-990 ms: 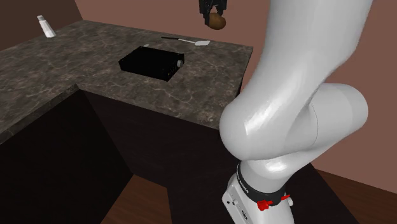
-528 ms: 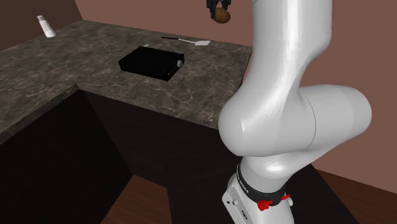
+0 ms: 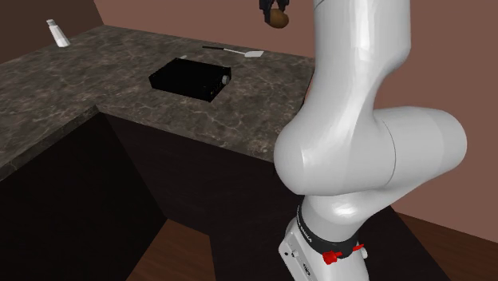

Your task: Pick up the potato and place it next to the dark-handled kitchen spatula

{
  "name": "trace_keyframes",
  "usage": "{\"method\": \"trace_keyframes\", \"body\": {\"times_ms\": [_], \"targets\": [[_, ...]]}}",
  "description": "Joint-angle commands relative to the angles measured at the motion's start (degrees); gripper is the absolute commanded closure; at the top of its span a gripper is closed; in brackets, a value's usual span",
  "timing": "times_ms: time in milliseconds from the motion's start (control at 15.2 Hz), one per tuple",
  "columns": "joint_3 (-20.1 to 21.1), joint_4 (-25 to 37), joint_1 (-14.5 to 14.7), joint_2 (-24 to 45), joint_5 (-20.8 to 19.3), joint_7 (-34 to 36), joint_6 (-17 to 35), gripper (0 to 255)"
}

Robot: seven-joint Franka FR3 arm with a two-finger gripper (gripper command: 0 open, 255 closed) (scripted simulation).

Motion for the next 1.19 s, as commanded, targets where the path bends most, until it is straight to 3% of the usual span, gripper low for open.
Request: {"method": "trace_keyframes", "body": {"times_ms": [0, 1122], "targets": [[-0.2, -1.5, -0.3, 2.4, 0.0, 0.0, 2.4, 255], [0.8, -11.0, -0.5, 3.6, -0.4, 0.1, 13.2, 255]]}}
